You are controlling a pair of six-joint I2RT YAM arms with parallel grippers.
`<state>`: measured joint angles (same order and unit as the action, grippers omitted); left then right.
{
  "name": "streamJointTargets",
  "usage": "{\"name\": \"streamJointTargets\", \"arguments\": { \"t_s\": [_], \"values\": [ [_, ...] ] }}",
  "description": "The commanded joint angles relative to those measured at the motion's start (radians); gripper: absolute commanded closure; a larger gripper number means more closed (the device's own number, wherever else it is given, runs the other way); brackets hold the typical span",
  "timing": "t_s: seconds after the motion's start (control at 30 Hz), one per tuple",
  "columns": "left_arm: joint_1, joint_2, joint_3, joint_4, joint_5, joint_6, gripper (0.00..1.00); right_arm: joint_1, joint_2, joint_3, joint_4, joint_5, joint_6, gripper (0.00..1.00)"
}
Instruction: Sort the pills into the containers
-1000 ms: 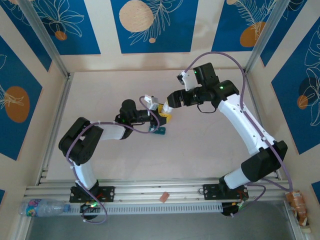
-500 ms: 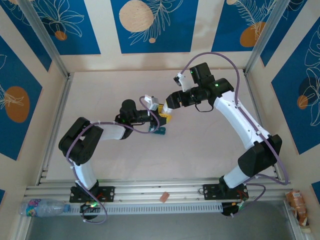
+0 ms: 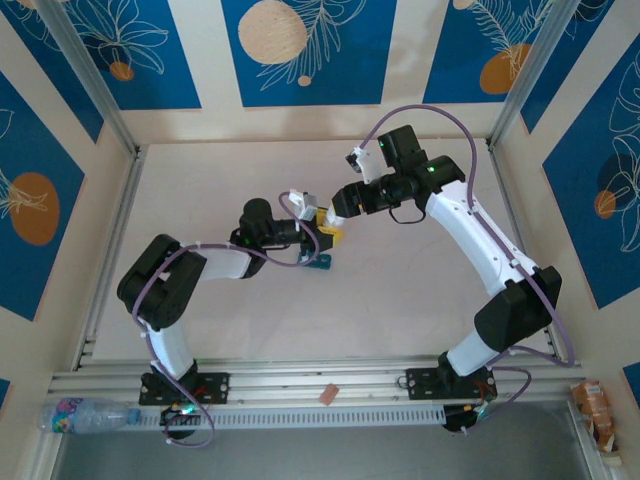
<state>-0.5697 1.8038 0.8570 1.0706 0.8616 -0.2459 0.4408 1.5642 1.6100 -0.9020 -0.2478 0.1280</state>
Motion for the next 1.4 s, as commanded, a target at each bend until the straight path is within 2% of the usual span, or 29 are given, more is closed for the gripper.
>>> {"name": "streamJointTargets", "arguments": {
  "t_s": [0.0, 0.17, 0.4, 0.6, 0.8, 1.0, 1.13, 1.37],
  "values": [
    [-0.001, -0.015, 0.026, 0.049, 0.025, 0.0, 1.0, 0.01, 0.021, -0.002, 0.009, -0.048, -0.007, 0.39],
    [-0.001, -0.014, 0.025, 0.049, 0.027, 0.002, 1.0, 0.012, 0.025, -0.007, 0.013, -0.06, -0.004, 0.42],
    [-0.001, -0.009, 0.023, 0.058, 0.025, -0.002, 1.0, 0.015, 0.028, -0.019, 0.019, -0.064, 0.008, 0.57],
    [-0.002, -0.006, 0.025, 0.063, 0.024, -0.001, 1.0, 0.042, 0.026, -0.053, 0.042, -0.006, 0.097, 0.62],
    [-0.002, 0.0, 0.021, 0.079, 0.013, -0.001, 1.0, 0.121, 0.065, -0.051, -0.001, 0.204, 0.339, 0.63],
    [0.0, -0.009, 0.009, 0.073, 0.004, 0.008, 1.0, 0.164, 0.054, -0.135, 0.083, 0.248, 0.55, 0.62],
    [-0.001, -0.016, -0.004, 0.078, -0.002, 0.009, 1.0, 0.174, 0.036, -0.167, 0.138, 0.239, 0.596, 0.62],
    [0.0, -0.013, -0.022, 0.1, -0.009, 0.012, 1.0, 0.162, 0.03, -0.133, 0.113, 0.243, 0.595, 0.6]
  ]
}}
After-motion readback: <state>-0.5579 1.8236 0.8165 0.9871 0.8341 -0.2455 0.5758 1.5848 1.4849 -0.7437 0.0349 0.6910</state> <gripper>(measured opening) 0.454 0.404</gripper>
